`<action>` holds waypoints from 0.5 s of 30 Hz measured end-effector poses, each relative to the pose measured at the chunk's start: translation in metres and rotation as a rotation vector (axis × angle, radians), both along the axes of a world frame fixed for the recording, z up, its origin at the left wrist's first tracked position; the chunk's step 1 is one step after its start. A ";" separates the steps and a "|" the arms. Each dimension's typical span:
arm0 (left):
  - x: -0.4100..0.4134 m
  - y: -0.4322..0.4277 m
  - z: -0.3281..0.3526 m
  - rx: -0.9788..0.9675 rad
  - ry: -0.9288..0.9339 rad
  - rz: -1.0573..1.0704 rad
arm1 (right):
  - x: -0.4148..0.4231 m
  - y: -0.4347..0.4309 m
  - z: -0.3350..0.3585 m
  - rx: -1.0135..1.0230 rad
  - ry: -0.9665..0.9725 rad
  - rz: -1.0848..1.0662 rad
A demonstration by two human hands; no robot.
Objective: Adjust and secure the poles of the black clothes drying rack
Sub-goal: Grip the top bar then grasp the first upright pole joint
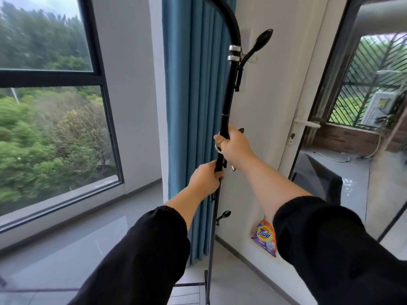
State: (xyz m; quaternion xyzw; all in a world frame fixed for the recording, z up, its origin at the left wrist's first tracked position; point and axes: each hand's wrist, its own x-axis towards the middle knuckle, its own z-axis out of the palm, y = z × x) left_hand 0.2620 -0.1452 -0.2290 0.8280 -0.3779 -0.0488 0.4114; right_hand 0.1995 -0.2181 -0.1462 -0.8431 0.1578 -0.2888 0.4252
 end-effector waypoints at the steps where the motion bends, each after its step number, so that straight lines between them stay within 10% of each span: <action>1: 0.007 0.006 -0.001 0.003 0.002 0.012 | 0.009 0.005 -0.001 -0.002 0.006 0.000; 15: 0.080 0.066 -0.006 -0.033 0.017 0.042 | 0.086 0.060 -0.009 -0.075 -0.003 0.047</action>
